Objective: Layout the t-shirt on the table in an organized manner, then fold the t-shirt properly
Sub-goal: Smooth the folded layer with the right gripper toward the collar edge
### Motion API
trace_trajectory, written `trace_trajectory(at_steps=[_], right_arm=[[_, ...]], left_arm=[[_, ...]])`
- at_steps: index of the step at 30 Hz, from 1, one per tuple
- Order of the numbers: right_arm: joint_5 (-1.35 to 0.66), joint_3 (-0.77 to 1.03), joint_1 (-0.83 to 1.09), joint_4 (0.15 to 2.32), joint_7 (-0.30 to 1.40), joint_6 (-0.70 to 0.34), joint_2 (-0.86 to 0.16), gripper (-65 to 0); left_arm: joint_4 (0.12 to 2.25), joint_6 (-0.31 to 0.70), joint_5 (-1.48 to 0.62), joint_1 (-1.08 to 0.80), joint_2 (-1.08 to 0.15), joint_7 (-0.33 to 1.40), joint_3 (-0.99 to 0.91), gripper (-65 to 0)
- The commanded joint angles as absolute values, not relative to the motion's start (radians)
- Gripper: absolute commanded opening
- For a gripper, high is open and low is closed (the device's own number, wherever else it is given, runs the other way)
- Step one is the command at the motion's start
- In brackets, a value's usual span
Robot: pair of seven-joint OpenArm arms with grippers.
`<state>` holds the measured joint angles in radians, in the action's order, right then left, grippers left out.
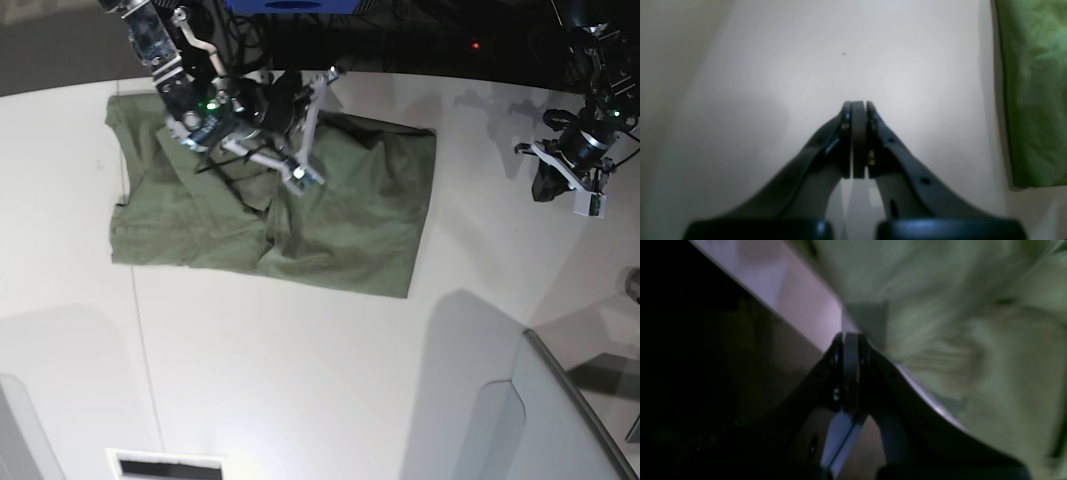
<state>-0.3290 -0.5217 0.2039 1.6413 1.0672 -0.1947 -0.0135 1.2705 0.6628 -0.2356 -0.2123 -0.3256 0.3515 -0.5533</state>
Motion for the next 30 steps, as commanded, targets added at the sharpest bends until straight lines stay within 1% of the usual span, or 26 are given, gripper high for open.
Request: trace_trajectory(at_steps=[1, 9, 15, 17, 20, 26, 30], right_arm=[[-0.343, -0.535, 0.177, 1.630, 1.049, -0.197, -0.007, -64.8], [-0.343, -0.567, 0.147, 1.503, 0.987, -0.197, -0.007, -64.8], [-0.343, -0.559, 0.150, 1.491, 0.957, -0.188, -0.008, -65.0], [-0.343, -0.559, 0.148, 1.491, 0.955, -0.140, -0.010, -65.0], [-0.343, -0.559, 0.147, 1.492, 0.921, -0.064, -0.041, -65.0], [-0.343, -0.558, 0.133, 1.492, 0.871, 0.013, -0.102, -65.0], [-0.343, -0.558, 0.133, 1.501, 0.872, 0.104, -0.125, -65.0]], left_arm=[[1.282, 0.665, -0.248, -0.197, -0.354, 0.331, -0.559, -65.0], [1.282, 0.661, -0.248, -0.193, -0.355, 0.331, -0.559, -65.0], [1.282, 0.661, -0.248, -0.193, -0.355, 0.331, -0.559, -65.0], [1.277, 0.661, -0.248, -0.193, -0.355, 0.331, -0.559, -65.0], [1.245, 0.661, -0.248, -0.193, -0.355, 0.328, -0.559, -65.0], [1.202, 0.661, -0.248, -0.193, -0.355, 0.325, -0.559, -65.0], [1.198, 0.661, -0.248, -0.193, -0.355, 0.323, -0.559, -65.0]])
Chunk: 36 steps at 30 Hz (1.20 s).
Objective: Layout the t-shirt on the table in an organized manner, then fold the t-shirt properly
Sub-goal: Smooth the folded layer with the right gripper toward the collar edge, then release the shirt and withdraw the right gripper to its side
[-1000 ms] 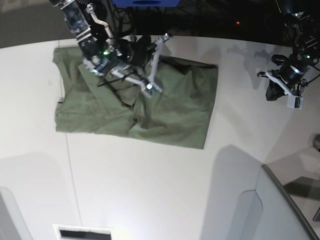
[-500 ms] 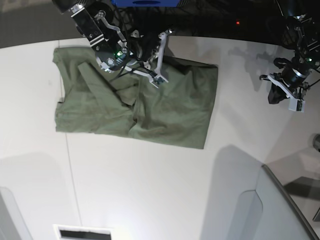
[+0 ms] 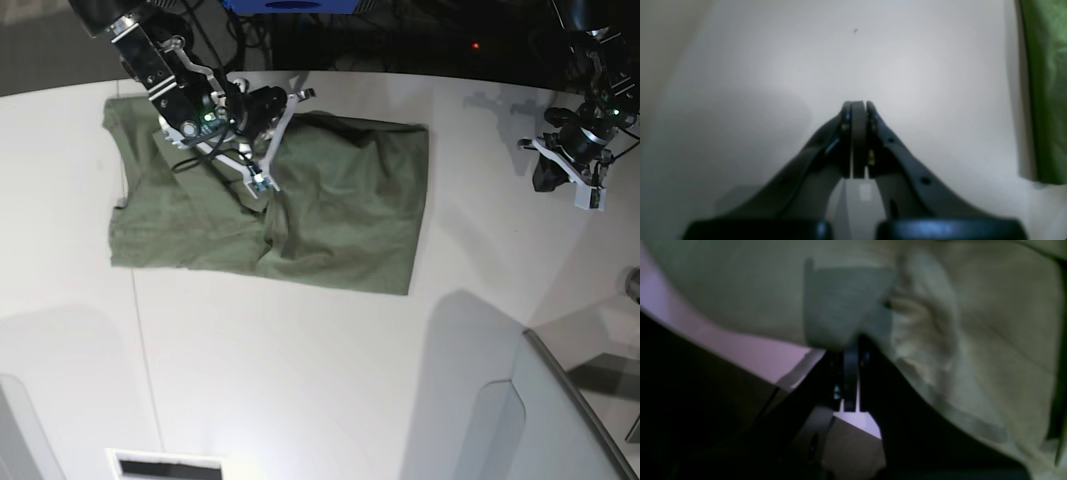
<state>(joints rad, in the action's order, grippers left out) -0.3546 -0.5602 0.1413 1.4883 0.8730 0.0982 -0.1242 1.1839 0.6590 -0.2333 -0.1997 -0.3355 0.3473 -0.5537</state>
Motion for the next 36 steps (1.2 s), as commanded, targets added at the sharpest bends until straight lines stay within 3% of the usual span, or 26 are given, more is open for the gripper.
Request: trace_trajectory(at_steps=[1, 5, 9, 10, 12, 16, 18, 21, 28, 36], right_arm=[[-0.343, -0.558, 0.133, 1.504, 0.872, 0.127, -0.125, -65.0], [-0.344, -0.547, 0.157, 1.633, 0.868, 0.165, -0.177, -65.0], [-0.352, -0.312, 0.239, 1.845, 0.868, 0.160, -0.200, -64.2], [-0.375, -0.234, 0.254, 1.877, 0.868, 0.157, -0.193, -61.4], [-0.473, -0.082, 0.246, 1.886, 0.875, 0.104, -0.179, -49.4], [-0.777, 0.225, 0.186, 1.733, 0.918, -0.159, -0.179, -11.0], [-0.869, 0.328, 0.148, 1.623, 0.958, -0.306, -0.183, -3.0], [-0.888, 0.409, 0.090, 1.455, 0.980, -0.466, -0.213, -5.9], [-0.753, 0.414, -0.010, 1.150, 0.978, -0.490, -0.271, -7.2], [-0.746, 0.372, -0.008, 1.107, 0.989, -0.558, -0.228, -7.7]], left_arm=[[1.198, 0.661, -0.248, -0.193, -0.355, 0.323, -0.559, -65.0], [1.199, 0.661, -0.248, -0.193, -0.355, 0.323, -0.559, -65.0], [1.198, 0.662, -0.248, -0.193, -0.355, 0.323, -0.559, -65.0], [1.198, 0.662, -0.248, -0.193, -0.355, 0.323, -0.559, -65.0], [1.198, 0.662, -0.248, -0.193, -0.355, 0.323, -0.559, -65.0], [1.198, 0.662, -0.248, -0.193, -0.355, 0.323, -0.559, -65.0], [1.198, 0.664, -0.248, -0.182, -0.354, 0.323, -0.559, -65.0], [1.198, 0.664, -0.248, -0.182, -0.352, 0.323, -0.559, -65.0], [1.198, 0.664, -0.248, -0.183, -0.352, 0.323, -0.559, -65.0], [1.198, 0.661, -0.248, -0.157, -0.348, 0.323, -0.424, -65.0]])
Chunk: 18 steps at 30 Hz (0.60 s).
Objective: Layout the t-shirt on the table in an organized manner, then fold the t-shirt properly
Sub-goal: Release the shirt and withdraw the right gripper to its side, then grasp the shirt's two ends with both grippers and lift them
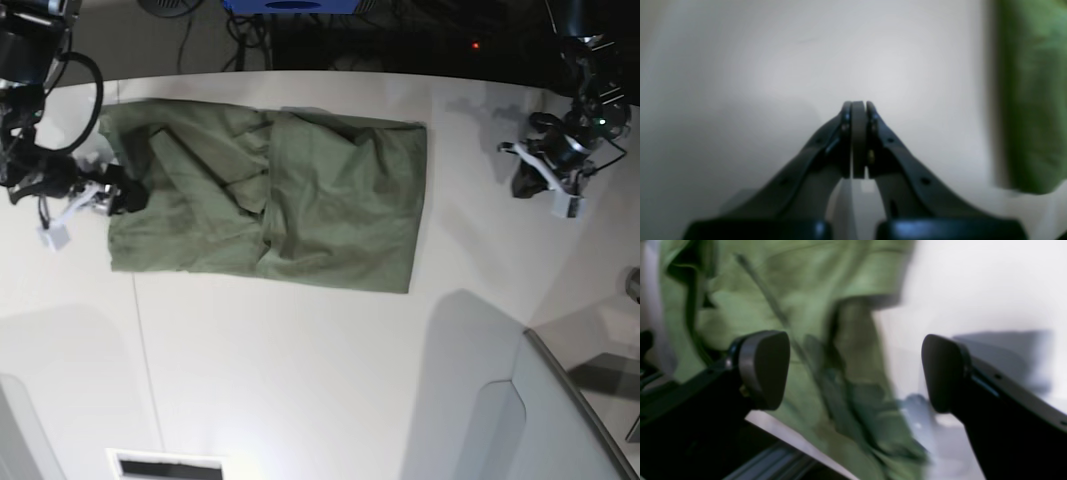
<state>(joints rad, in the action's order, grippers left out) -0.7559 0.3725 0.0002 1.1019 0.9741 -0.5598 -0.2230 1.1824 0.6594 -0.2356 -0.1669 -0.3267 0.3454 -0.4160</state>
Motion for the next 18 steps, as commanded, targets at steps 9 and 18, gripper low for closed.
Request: trace_trajectory(at_steps=[9, 18], right_arm=[[-0.746, 0.288, -0.007, 1.104, 0.983, -0.552, -0.200, -8.0], [-0.745, 0.285, 0.005, 1.104, 0.989, -0.552, -0.199, -11.3]], left_arm=[[1.061, 0.659, -0.249, -0.051, -0.300, 0.321, -0.326, -65.0], [0.964, 0.659, -0.249, 0.036, -0.219, 0.237, -0.111, -65.0]])
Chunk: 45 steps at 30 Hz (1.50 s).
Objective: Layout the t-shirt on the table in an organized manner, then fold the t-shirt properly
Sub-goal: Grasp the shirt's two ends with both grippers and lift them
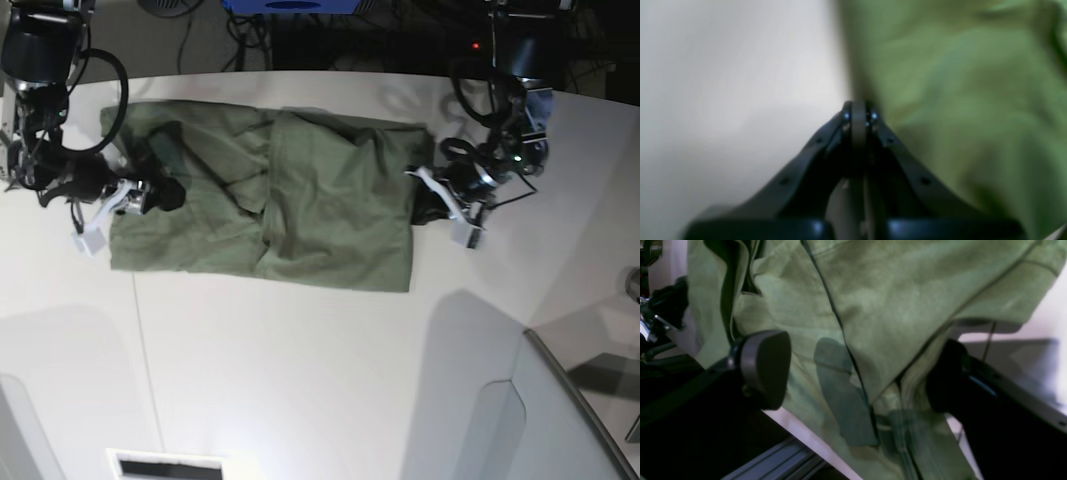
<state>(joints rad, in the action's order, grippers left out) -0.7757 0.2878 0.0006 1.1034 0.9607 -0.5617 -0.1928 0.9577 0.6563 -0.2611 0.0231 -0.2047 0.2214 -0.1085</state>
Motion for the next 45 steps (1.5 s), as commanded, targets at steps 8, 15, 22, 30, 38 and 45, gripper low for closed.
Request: trace_trajectory(at_steps=[8, 15, 22, 30, 38, 45], right_arm=[[-0.745, 0.285, 0.002, 1.104, 0.983, -0.552, -0.205, -58.4], [-0.743, 0.285, -0.039, 1.115, 0.990, -0.552, -0.263, -64.4], [-0.743, 0.285, -0.064, 1.213, 1.084, -0.486, -0.263, -64.5], [-0.753, 0.134, -0.028, 1.471, 1.152, -0.154, -0.209, -64.4], [-0.753, -0.019, -0.007, 1.661, 1.165, 0.093, -0.157, -64.4], [-0.753, -0.160, -0.027, 1.722, 1.162, 0.166, -0.140, -64.4]], left_arm=[[0.901, 0.659, -0.251, 0.056, -0.205, 0.216, -0.093, -65.0], [0.903, 0.659, -0.251, 0.048, -0.225, 0.219, -0.099, -65.0], [0.905, 0.659, -0.249, 0.010, -0.194, 0.220, -0.088, -65.0], [0.905, 0.659, -0.249, 0.013, -0.143, 0.220, -0.088, -65.0], [0.901, 0.659, -0.249, 0.041, -0.143, 0.220, 0.048, -65.0], [0.903, 0.659, -0.249, 0.051, -0.143, 0.219, 0.048, -65.0]])
